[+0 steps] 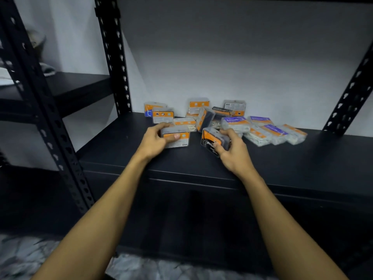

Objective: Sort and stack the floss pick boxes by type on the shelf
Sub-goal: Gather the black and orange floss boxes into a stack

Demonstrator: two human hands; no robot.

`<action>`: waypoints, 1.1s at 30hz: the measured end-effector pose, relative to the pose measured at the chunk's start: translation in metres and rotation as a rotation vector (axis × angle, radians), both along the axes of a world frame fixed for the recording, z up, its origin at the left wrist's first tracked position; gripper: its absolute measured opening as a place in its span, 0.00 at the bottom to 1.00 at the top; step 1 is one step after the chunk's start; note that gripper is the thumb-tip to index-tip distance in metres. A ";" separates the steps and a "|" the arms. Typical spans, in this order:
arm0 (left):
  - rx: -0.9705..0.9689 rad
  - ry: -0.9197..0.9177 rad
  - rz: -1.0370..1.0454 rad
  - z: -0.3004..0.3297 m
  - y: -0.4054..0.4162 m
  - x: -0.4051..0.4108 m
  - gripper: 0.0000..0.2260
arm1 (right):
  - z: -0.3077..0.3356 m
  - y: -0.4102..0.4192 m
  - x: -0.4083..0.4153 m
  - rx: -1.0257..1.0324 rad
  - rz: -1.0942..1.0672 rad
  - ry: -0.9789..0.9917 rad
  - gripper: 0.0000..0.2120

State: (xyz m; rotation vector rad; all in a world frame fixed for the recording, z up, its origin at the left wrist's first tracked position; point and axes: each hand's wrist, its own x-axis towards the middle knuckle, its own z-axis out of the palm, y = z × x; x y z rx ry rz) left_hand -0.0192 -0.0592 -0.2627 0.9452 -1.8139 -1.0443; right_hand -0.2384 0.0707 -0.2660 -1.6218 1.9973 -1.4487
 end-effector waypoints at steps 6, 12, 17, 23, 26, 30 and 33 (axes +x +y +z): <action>-0.121 -0.110 0.052 -0.005 -0.003 0.002 0.18 | 0.004 0.002 0.004 0.025 -0.012 0.031 0.27; -0.229 -0.132 0.073 0.002 0.008 0.004 0.20 | 0.006 0.004 0.009 0.029 -0.046 0.048 0.27; -0.311 -0.190 0.010 -0.002 0.014 0.003 0.24 | 0.008 0.006 0.010 0.032 -0.060 0.043 0.26; -0.584 -0.444 0.012 -0.010 0.015 -0.001 0.18 | 0.002 0.002 0.003 0.024 -0.015 0.109 0.24; -0.599 -0.476 0.015 -0.011 0.014 0.000 0.17 | 0.001 0.000 0.001 0.041 0.012 0.131 0.26; -0.402 -0.340 0.027 -0.002 0.013 -0.003 0.22 | 0.007 -0.001 -0.005 0.082 0.030 0.204 0.27; -0.142 -0.321 0.025 -0.003 0.003 -0.007 0.26 | 0.023 -0.007 -0.012 0.195 0.019 0.305 0.24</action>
